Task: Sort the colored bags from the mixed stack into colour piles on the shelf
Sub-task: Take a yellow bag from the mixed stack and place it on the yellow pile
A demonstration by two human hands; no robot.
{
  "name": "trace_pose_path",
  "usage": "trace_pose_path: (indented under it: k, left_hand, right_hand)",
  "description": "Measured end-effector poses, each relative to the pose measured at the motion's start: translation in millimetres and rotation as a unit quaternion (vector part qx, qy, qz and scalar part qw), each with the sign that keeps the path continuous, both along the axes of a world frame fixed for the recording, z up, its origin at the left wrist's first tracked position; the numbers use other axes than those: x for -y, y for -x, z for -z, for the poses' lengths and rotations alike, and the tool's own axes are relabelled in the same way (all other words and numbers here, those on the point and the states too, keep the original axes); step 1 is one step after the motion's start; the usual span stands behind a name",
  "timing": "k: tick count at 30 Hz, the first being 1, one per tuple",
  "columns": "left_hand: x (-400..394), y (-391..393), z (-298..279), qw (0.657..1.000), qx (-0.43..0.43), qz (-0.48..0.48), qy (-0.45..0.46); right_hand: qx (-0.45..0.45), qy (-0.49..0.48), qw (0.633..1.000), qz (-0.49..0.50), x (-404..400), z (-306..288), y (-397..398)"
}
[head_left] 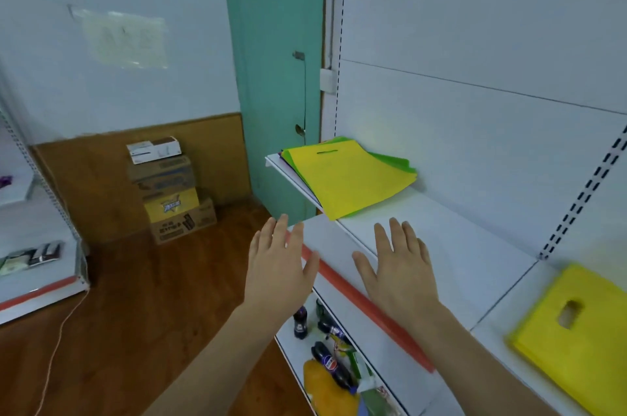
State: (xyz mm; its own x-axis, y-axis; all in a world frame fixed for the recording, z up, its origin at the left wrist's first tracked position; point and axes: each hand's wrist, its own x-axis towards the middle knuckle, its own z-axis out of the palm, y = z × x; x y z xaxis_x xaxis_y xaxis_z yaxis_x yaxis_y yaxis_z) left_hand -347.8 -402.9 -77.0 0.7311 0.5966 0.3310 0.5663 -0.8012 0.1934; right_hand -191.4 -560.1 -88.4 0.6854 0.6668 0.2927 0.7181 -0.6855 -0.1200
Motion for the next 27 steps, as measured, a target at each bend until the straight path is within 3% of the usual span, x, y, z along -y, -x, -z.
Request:
trace_pose_path:
  k: [10,15,21,27]
  left_hand:
    - [-155,-124,-8,0.996,-0.051,0.072,-0.022]
    - [-210,-173,-2,0.991,-0.064,0.117,0.0]
    - [-273,-234,11,0.983,-0.065,0.169,-0.042]
    - [-315,-268,27,0.955,-0.112,0.261,-0.09]
  right_hand:
    - [-0.015,-0.013,0.998,0.057,-138,1,-99]
    - [-0.035,0.028,0.995,0.088,-188,4,-132]
    - [-0.063,0.072,0.988,0.12,-232,9,-157]
    - [-0.072,0.102,0.955,0.268,-249,9,-144]
